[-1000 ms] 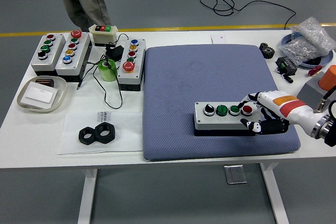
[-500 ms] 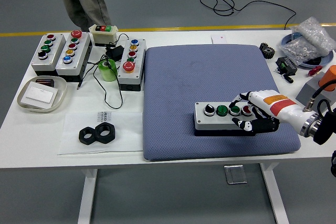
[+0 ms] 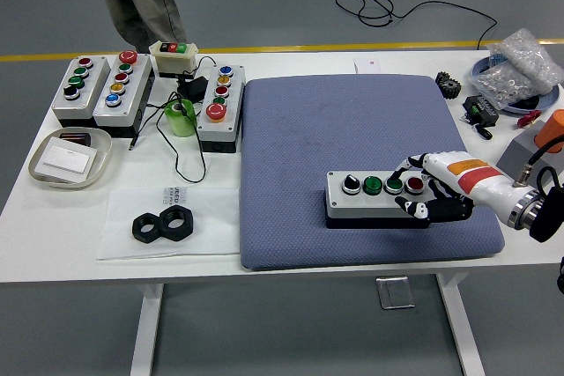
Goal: Pick up the button,place it on the desk,press the button,press the button
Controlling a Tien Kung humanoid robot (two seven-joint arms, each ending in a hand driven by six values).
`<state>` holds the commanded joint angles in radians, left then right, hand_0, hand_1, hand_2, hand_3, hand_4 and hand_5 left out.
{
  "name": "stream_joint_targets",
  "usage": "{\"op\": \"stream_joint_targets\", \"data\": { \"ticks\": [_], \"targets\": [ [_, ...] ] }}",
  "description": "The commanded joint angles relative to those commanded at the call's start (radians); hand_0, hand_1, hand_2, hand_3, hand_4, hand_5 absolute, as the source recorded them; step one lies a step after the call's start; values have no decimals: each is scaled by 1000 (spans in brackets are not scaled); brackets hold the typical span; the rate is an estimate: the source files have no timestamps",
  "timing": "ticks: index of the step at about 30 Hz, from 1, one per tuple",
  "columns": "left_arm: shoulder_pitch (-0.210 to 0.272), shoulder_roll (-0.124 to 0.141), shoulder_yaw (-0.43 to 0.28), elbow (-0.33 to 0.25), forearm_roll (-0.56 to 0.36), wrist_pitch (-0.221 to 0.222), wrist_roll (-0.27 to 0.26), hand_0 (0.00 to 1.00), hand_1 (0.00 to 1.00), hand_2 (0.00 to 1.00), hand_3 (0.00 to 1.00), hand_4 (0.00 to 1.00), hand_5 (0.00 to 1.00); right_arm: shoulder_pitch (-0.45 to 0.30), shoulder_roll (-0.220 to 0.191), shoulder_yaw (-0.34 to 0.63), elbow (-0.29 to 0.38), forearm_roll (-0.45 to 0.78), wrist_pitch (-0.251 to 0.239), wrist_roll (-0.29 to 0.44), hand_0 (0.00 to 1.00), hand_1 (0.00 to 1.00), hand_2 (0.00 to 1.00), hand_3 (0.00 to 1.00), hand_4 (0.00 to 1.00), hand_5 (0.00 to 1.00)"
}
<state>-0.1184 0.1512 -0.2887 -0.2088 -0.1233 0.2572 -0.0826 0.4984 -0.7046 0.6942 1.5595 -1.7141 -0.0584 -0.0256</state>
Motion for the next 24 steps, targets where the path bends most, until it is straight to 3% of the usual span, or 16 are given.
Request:
{"op": "stream_joint_targets", "data": {
  "ticks": [24],
  "targets": [
    [-3, 0, 4, 0, -7, 0, -1, 751, 832, 876, 830, 635, 998, -5, 8, -28, -34, 3, 4, -2, 79, 2, 86, 679, 658, 446]
  ]
}}
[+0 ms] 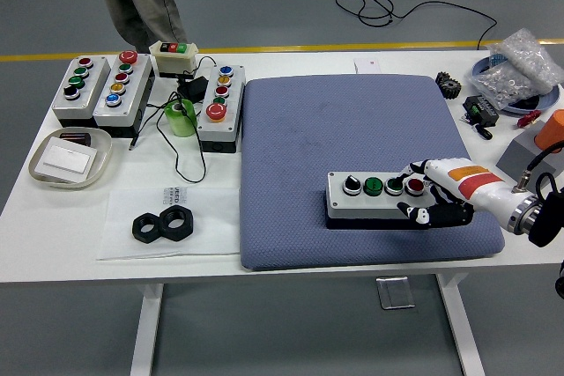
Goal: Pick up the button,place it on the desk,press the button,press the button
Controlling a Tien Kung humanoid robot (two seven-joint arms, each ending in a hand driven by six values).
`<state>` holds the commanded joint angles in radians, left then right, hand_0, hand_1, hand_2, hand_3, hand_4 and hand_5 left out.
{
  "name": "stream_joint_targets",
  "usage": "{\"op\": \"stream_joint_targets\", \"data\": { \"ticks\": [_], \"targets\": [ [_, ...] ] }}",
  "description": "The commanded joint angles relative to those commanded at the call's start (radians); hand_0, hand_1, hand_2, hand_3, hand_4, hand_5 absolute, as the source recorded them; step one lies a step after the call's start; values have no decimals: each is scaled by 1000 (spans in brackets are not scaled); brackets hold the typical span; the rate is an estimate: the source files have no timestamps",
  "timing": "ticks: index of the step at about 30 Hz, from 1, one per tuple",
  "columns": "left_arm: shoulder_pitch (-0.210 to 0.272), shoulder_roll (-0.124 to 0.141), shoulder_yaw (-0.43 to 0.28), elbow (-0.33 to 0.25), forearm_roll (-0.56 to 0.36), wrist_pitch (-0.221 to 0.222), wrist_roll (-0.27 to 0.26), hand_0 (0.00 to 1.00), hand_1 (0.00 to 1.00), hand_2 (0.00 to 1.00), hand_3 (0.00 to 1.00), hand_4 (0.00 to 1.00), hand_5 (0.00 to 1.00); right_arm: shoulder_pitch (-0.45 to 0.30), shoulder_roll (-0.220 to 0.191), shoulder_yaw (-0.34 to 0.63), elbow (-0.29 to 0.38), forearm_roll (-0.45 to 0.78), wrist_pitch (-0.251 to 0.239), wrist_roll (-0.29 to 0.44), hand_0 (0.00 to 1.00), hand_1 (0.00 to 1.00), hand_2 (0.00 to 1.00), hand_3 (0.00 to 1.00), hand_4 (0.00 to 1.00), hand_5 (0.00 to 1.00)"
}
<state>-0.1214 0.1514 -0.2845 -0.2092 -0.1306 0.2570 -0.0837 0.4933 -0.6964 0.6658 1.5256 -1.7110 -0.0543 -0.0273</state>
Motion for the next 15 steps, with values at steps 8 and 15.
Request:
{"op": "stream_joint_targets", "data": {
  "ticks": [8, 15],
  "targets": [
    [0, 0, 0, 1, -1, 0, -1, 751, 832, 876, 830, 636, 998, -2, -1, 3, 9, -7, -3, -2, 79, 2, 86, 678, 658, 446],
    [-1, 2, 3, 1, -5, -1, -3, 751, 832, 876, 831, 636, 998, -23, -28, 92, 82, -60, -33, -25, 79, 2, 86, 685, 658, 448]
  ]
}}
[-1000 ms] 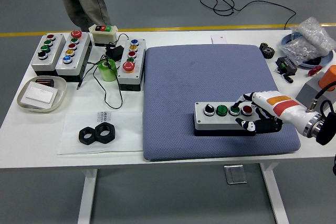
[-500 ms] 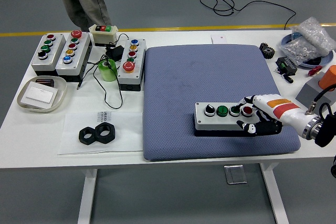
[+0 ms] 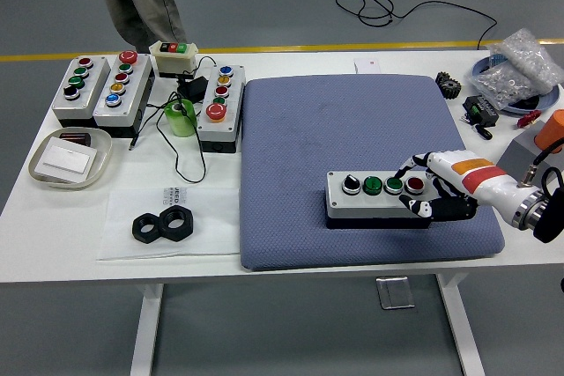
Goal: Pick up the button,place it on the desk,press the button,press the button
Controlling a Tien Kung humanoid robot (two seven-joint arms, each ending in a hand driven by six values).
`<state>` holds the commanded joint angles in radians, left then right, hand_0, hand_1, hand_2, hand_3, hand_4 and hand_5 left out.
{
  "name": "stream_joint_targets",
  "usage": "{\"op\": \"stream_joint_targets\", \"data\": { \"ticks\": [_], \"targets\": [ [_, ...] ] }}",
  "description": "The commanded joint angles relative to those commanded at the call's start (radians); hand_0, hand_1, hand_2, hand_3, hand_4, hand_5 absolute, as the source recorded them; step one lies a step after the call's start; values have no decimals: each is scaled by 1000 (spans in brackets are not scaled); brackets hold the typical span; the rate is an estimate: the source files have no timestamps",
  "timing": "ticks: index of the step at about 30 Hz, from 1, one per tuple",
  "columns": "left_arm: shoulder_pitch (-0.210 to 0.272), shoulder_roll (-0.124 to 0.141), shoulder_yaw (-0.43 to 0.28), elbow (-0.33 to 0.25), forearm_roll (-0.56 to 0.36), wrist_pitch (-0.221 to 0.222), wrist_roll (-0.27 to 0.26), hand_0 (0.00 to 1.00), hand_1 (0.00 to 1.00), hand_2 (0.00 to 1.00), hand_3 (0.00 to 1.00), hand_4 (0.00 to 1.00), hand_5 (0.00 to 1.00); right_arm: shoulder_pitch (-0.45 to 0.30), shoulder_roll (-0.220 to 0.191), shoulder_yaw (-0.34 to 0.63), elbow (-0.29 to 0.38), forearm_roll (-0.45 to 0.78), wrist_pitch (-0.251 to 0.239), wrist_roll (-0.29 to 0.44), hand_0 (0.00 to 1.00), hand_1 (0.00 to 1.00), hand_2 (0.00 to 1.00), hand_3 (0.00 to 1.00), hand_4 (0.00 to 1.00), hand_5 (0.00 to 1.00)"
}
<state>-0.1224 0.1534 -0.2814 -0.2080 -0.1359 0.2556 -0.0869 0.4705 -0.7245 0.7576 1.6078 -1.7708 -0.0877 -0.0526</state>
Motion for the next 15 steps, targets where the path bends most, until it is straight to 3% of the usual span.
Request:
{"op": "stream_joint_targets", "data": {
  "ticks": [1, 6, 7, 12, 13, 15],
  "targets": [
    [0, 0, 0, 0, 0, 0, 0, 755, 831, 876, 831, 635, 998, -4, -6, 20, 19, -27, -8, -12, 154, 58, 176, 804, 690, 466],
    [-2, 0, 1, 0, -3, 0, -1, 755, 831, 876, 831, 635, 998, -19, -20, 87, 68, -100, 16, -48, 154, 58, 176, 804, 690, 466],
    [-2, 1, 2, 0, -4, 0, -1, 750, 832, 876, 830, 635, 998, -20, -21, 93, 71, -103, 15, -50, 609, 540, 729, 998, 855, 568],
    [-4, 0, 8, 0, -15, 0, -3, 750, 832, 876, 830, 635, 998, -26, -24, 116, 74, -59, -27, -45, 609, 540, 729, 998, 855, 568],
    [-3, 0, 8, 0, -14, -1, -3, 750, 831, 876, 831, 636, 998, -27, -23, 115, 73, -56, -34, -41, 863, 791, 966, 998, 848, 484],
    [-1, -1, 6, 0, -10, -1, -2, 750, 831, 876, 831, 636, 998, -28, -23, 111, 72, -54, -42, -33, 863, 791, 966, 998, 848, 484]
  ]
}}
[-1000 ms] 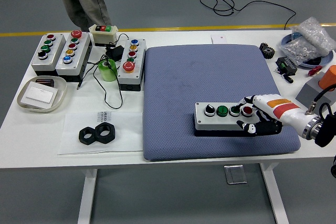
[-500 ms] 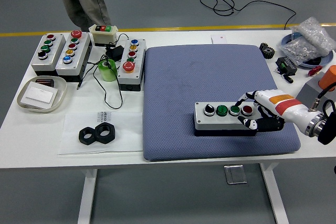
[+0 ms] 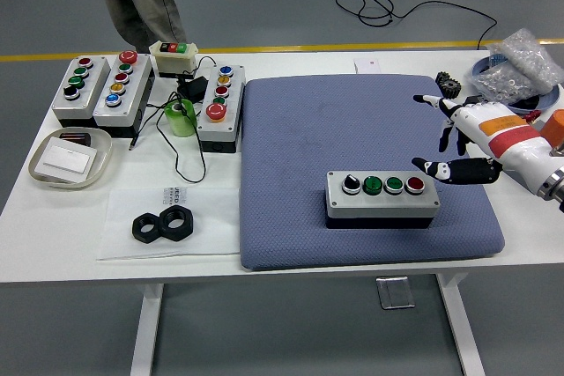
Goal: Pick up the button,place it on the desk,press the button,press the button
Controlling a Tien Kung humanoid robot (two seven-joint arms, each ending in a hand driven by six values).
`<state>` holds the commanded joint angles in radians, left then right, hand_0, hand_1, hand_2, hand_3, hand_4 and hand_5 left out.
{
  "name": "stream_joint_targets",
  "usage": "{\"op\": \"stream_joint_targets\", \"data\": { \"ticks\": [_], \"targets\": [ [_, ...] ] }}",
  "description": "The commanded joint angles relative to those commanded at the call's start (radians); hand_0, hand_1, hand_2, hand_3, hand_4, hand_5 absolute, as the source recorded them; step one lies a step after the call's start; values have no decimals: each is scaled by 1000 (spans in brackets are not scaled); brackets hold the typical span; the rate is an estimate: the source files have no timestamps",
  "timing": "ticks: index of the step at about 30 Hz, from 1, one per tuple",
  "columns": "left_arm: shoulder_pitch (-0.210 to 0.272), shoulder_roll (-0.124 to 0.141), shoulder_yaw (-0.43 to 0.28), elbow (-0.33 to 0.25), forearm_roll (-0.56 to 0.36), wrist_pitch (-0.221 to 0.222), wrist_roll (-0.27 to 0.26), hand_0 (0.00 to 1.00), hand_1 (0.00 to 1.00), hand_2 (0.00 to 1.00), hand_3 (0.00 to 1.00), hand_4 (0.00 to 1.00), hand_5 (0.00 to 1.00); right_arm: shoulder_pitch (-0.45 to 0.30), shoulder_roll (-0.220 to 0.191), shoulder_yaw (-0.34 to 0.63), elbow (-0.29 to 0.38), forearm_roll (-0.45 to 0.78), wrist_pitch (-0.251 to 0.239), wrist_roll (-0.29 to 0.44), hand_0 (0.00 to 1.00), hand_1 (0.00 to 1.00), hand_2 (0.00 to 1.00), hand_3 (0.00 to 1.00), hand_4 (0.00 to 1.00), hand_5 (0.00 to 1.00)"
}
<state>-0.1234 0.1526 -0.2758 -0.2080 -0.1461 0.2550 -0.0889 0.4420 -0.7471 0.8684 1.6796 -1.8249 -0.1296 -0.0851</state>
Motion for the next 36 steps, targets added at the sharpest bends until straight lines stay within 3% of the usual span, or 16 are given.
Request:
{"op": "stream_joint_targets", "data": {
  "ticks": [3, 4, 9, 10, 15, 16, 18, 22, 27, 28, 31, 36],
  "targets": [
    [3, 0, -2, 0, 3, 0, 1, 750, 831, 876, 831, 636, 998, -2, 1, -6, -1, -2, -5, 9, 863, 791, 966, 998, 848, 484],
    [4, 0, -2, -1, 5, -1, 1, 750, 831, 876, 831, 635, 998, -4, 1, -11, -1, -7, -6, 15, 962, 887, 986, 998, 869, 310],
    [9, 0, -8, -1, 15, 0, 4, 750, 831, 876, 831, 635, 998, -6, 6, -40, -7, -16, -33, 35, 962, 887, 986, 998, 869, 310],
    [9, 0, -9, -1, 16, 0, 5, 749, 831, 876, 831, 635, 998, -6, 7, -43, -8, -15, -38, 38, 977, 905, 990, 998, 921, 230],
    [13, -1, -12, 0, 21, 1, 6, 749, 831, 876, 831, 635, 998, -8, 17, -72, -26, -10, -86, 43, 977, 905, 990, 998, 921, 230],
    [13, -1, -13, 0, 23, 1, 7, 749, 831, 876, 831, 636, 998, -10, 21, -73, -32, -2, -94, 42, 986, 919, 997, 987, 983, 237],
    [14, -1, -15, 0, 25, 2, 7, 749, 831, 876, 831, 636, 998, -15, 25, -69, -40, 14, -110, 45, 986, 919, 997, 987, 983, 237],
    [17, -2, -17, 0, 28, 2, 7, 749, 831, 876, 831, 636, 998, -39, 34, -32, -42, 101, -140, 76, 995, 920, 995, 983, 995, 237],
    [15, -1, -16, 0, 29, 1, 8, 749, 831, 876, 831, 636, 998, -67, 46, 9, -42, 213, -131, 113, 995, 920, 995, 983, 995, 237],
    [15, -1, -16, 0, 29, 1, 8, 748, 831, 876, 831, 636, 998, -70, 47, 12, -42, 213, -125, 112, 998, 930, 992, 985, 958, 216],
    [14, 0, -15, 0, 27, 1, 8, 748, 831, 876, 831, 636, 998, -73, 44, 6, -45, 145, -61, 84, 998, 930, 992, 985, 958, 216],
    [15, 0, -15, -1, 26, 1, 7, 747, 831, 876, 831, 636, 998, -38, 66, -63, -74, 41, -27, 39, 998, 923, 970, 980, 950, 200]
  ]
}}
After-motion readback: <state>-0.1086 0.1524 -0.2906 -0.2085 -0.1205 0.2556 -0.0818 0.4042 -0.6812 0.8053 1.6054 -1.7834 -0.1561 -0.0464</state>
